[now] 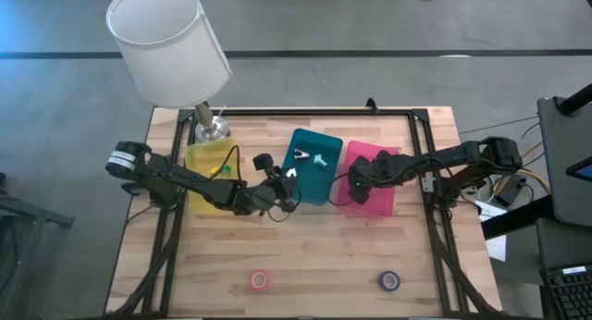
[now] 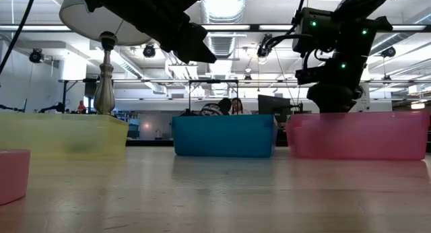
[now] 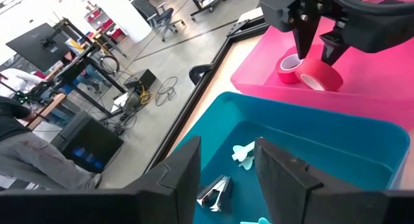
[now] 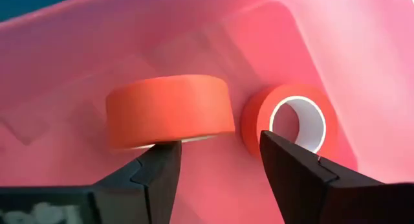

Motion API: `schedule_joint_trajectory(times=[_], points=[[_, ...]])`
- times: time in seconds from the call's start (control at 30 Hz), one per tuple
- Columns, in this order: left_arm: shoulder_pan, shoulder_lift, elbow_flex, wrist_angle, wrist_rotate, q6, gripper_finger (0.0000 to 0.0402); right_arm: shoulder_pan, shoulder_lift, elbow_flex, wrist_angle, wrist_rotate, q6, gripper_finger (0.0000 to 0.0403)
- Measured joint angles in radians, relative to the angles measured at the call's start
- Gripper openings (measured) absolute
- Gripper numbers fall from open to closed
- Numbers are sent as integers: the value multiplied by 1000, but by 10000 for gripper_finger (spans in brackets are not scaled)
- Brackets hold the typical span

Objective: Pick and place Stapler, Stapler remover, tape
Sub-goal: Put the orange tape into the pink bin, then put the pink tape into the pink bin

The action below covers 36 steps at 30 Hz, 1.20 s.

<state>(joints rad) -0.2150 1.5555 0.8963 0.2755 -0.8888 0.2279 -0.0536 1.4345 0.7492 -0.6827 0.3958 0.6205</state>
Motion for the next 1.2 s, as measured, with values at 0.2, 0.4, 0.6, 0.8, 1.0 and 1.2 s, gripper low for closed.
schedule_joint_trajectory(times=[0.2, 0.4, 0.6, 0.8, 1.0, 1.2], points=[[2, 0, 0, 1, 1, 0, 147, 1, -1, 23, -2, -8, -3, 205], [2, 0, -1, -6, 2, -8, 147, 12, -1, 84, -14, -78, -3, 205], [2, 0, -1, -26, 12, -21, 145, 71, -1, 144, -30, -82, -3, 203], [2, 0, -1, -42, 13, -43, 145, 148, -1, 191, -107, -82, 66, 203], [2, 0, -1, -62, 107, -49, 145, 277, -1, 218, -113, -116, 129, 203], [2, 0, -1, -62, 378, -50, 145, 403, -1, 227, -111, -119, 151, 203]])
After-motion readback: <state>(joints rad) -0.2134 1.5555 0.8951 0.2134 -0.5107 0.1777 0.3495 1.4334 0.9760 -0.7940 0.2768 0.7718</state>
